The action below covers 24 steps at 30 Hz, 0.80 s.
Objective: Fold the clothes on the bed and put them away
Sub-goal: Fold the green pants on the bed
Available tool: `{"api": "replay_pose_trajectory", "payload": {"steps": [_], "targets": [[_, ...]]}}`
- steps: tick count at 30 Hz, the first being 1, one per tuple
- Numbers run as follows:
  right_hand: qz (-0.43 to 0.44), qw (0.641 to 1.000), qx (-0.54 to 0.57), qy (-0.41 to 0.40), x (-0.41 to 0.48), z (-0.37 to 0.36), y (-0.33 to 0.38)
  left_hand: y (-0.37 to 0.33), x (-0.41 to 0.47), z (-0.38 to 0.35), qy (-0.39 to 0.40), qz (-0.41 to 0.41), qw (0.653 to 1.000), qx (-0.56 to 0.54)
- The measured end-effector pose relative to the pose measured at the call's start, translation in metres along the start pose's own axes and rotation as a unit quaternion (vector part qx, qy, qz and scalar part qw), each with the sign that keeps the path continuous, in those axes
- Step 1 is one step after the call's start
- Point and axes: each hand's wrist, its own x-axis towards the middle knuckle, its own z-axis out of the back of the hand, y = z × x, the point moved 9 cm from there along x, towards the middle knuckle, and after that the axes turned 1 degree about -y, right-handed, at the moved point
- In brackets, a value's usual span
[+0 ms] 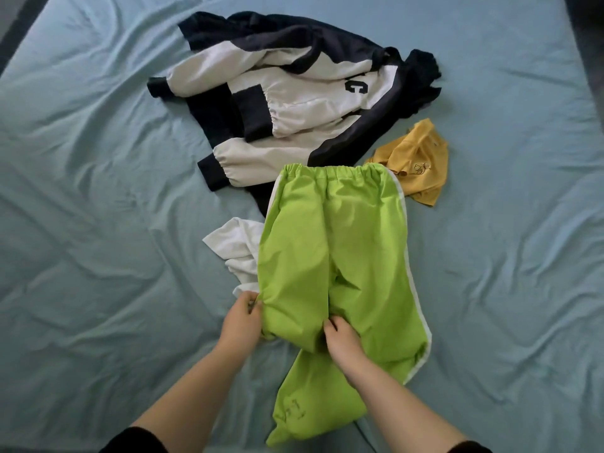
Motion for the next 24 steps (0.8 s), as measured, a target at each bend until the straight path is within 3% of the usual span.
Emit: {"api": "replay_pose_trajectory", "payload": {"steps": [3, 6, 8, 10, 12, 16, 17, 20, 22, 24], "targets": [[0.001, 0.998, -0.015, 0.059, -0.004, -0.02, 0.003, -0.008, -0.007, 0.009, 0.012, 0.009, 1.0, 0.013], [-0.022, 0.986, -0.159, 0.047, 0.0, -0.009, -0.017, -0.029, -0.009, 0.045, -0.042, -0.018, 0.999, 0.005], [-0.013, 0.982, -0.186, 0.036, -0.002, 0.002, -0.023, -0.036, -0.008, 0.069, -0.041, -0.011, 0.999, -0.03], [0.025, 0.994, -0.089, 0.06, -0.012, -0.004, -0.015, -0.035, -0.012, 0.077, -0.007, 0.013, 0.997, -0.071], [0.003, 0.993, 0.053, 0.105, -0.03, -0.027, -0.003, -0.031, -0.022, 0.068, 0.039, 0.051, 0.991, -0.114], [-0.033, 0.953, 0.284, 0.103, -0.045, -0.062, 0.011, -0.026, -0.037, 0.045, 0.15, 0.081, 0.962, -0.214], [-0.045, 0.937, 0.332, 0.095, -0.047, -0.061, 0.011, -0.026, -0.04, 0.041, 0.196, 0.069, 0.958, -0.2], [-0.085, 0.9, 0.413, 0.111, -0.056, -0.056, 0.011, -0.013, -0.055, 0.026, 0.31, 0.006, 0.951, -0.005], [-0.088, 0.902, 0.405, 0.12, -0.059, -0.047, 0.014, -0.01, -0.05, 0.025, 0.248, -0.052, 0.964, 0.087], [-0.082, 0.911, 0.386, 0.12, -0.062, -0.036, 0.019, -0.017, -0.038, 0.037, 0.104, -0.066, 0.992, 0.038]]}}
